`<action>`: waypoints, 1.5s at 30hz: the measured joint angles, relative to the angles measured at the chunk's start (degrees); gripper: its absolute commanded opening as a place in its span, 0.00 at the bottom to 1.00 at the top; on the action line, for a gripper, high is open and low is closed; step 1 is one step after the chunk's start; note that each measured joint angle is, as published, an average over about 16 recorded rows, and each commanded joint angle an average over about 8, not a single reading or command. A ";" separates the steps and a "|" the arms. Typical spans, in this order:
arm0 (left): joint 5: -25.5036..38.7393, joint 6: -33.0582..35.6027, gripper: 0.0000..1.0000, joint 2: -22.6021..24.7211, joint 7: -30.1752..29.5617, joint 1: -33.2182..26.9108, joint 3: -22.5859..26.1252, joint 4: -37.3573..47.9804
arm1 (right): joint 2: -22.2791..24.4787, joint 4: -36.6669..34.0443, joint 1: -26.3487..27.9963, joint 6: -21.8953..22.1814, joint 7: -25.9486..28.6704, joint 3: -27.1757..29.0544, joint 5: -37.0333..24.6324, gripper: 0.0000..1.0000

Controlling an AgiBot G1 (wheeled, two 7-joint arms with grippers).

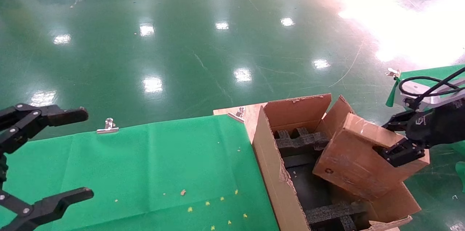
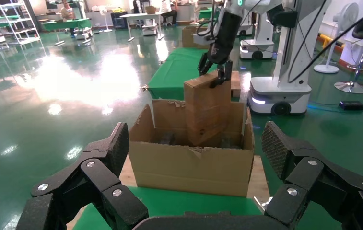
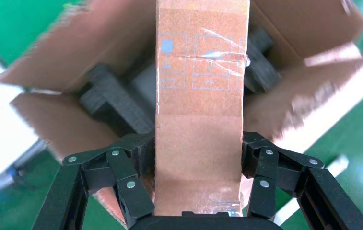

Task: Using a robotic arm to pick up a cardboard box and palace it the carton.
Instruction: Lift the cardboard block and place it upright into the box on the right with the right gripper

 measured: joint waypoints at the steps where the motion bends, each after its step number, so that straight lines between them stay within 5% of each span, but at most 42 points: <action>1: 0.00 0.00 1.00 0.00 0.00 0.00 0.00 0.00 | 0.30 -0.14 -0.69 0.76 1.07 0.05 0.56 0.00; 10: -0.01 -0.01 1.00 0.00 0.01 0.01 0.00 0.01 | 3.04 1.04 -5.88 7.05 7.14 1.40 5.47 0.00; 26: -0.03 -0.01 1.00 -0.01 0.01 0.01 0.00 0.02 | 2.78 1.90 -9.78 11.80 13.00 1.59 7.85 0.00; 45: -0.04 -0.01 1.00 -0.01 0.02 0.00 0.02 0.03 | 1.85 11.87 -7.02 24.77 39.19 -4.04 0.05 0.00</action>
